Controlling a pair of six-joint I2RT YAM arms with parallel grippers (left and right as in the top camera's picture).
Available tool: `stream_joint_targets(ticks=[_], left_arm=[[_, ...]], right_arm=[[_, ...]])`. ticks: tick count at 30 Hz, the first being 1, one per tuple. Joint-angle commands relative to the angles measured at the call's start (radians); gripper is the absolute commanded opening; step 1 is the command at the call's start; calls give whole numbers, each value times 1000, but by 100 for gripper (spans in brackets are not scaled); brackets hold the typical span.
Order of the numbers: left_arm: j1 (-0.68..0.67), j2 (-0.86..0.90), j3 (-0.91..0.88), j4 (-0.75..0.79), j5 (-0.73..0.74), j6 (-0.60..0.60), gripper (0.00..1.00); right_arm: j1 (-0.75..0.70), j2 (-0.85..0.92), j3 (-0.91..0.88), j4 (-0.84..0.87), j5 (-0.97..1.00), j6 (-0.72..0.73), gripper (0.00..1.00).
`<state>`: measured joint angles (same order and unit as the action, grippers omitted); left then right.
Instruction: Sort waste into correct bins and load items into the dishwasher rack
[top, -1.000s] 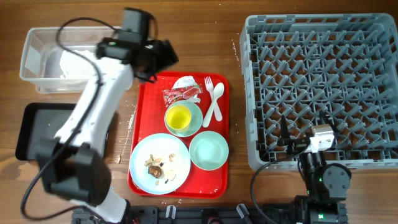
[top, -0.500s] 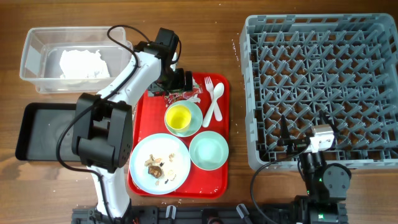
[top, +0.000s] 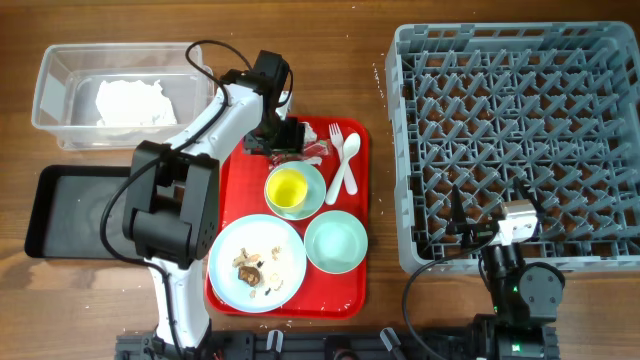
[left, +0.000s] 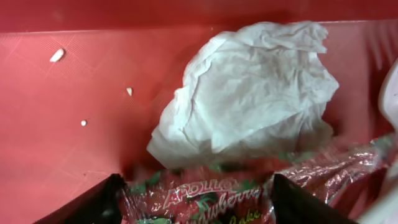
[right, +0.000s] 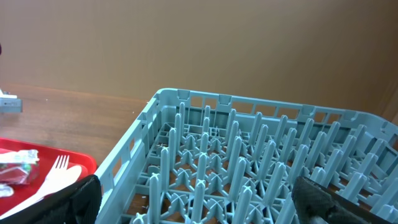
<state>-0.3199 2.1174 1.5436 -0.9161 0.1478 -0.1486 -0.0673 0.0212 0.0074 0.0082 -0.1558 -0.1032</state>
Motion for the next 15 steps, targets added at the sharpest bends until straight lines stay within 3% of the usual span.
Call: stream_joint_targets(ticks=[1,2,5,9,10,11,15], left_arm=[[-3,11,-3,3,8,10,58],[-3,11,-3,3,8,10,50],[-3,11,-3,3,8,11,52],[-4,11,-8,7,8,10,24],[-3,11,-8,9,8,6,11],[-3,11,-8,10,8,-1,4],[15,4,5,17,6,-98,4]], right_arm=[[-5,-7,-2,3,5,-10,100],[-5,-7,-2,3,5,-10,100],[-5,-7,-2,3,5,-10,100],[-5,-7,-2,3,5,-10,100],[-5,-7,-2,3,5,-10,100],[-5,-7,-2,3,5,-10,100],[-5,-7,-2,3,5,-10,100]])
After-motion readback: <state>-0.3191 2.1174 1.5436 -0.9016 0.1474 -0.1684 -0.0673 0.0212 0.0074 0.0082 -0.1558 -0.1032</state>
